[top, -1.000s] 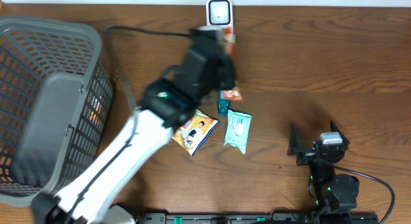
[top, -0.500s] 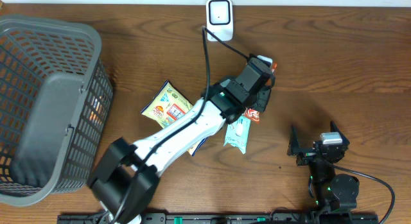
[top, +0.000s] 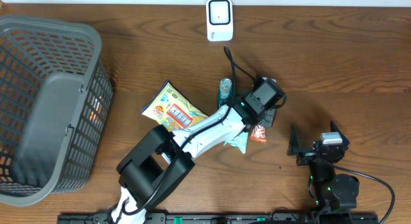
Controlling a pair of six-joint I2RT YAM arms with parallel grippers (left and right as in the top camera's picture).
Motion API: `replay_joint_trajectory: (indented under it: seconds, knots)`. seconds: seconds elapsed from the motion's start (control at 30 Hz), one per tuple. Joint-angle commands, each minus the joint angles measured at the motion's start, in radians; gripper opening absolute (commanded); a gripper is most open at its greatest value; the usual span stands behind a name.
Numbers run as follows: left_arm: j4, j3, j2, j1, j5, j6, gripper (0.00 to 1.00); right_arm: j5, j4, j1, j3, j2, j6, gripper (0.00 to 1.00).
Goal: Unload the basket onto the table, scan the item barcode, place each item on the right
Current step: 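Carry the chocolate bar right of the green pack and release it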
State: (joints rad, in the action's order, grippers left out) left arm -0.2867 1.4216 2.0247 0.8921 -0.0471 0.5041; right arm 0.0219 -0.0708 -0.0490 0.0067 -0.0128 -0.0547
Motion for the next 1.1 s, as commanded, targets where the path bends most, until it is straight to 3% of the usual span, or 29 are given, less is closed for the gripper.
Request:
replay_joint_trajectory:
  seconds: [0.0,0.1,0.4,0.6,0.7,0.9,1.07]
  knots:
    - [0.003,0.009,-0.018,-0.005,0.005,0.010,0.47,-0.005,-0.004,0.010,-0.001,0.002,0.013,0.99]
    - [-0.007,0.010,-0.055,-0.005,0.005,0.010,0.58,-0.005,-0.004,0.010,-0.001,0.001,0.013,0.99]
    - [-0.076,0.012,-0.249,-0.005,0.011,-0.082,0.58,-0.005,-0.004,0.010,-0.001,0.001,0.013,0.99]
    - [-0.208,0.019,-0.442,-0.008,0.193,-0.100,0.59,-0.005,-0.004,0.010,-0.001,0.001,0.013,0.99]
    - [-0.249,0.019,-0.549,-0.040,0.253,-0.100,0.67,-0.005,-0.004,0.010,-0.001,0.001,0.013,0.99]
    - [-0.334,0.048,-0.765,-0.281,0.266,-0.093,0.88,-0.005,-0.004,0.010,-0.001,0.001,0.013,0.99]
    - [-0.410,0.051,-0.903,-0.618,0.266,-0.009,0.98,-0.005,-0.004,0.010,-0.001,0.001,0.013,0.99]
